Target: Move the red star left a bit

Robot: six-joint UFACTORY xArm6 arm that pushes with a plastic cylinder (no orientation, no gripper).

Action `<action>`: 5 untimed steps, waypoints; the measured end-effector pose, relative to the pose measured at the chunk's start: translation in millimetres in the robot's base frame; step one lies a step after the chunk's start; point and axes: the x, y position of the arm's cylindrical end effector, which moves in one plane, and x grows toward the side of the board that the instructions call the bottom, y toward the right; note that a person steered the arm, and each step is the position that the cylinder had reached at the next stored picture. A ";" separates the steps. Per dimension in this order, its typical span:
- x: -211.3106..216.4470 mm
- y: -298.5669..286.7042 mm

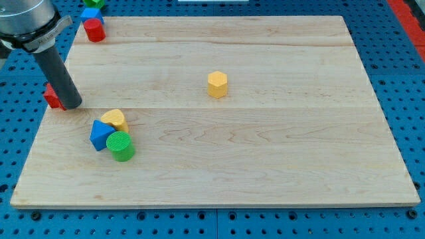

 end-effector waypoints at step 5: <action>-41.7 1.6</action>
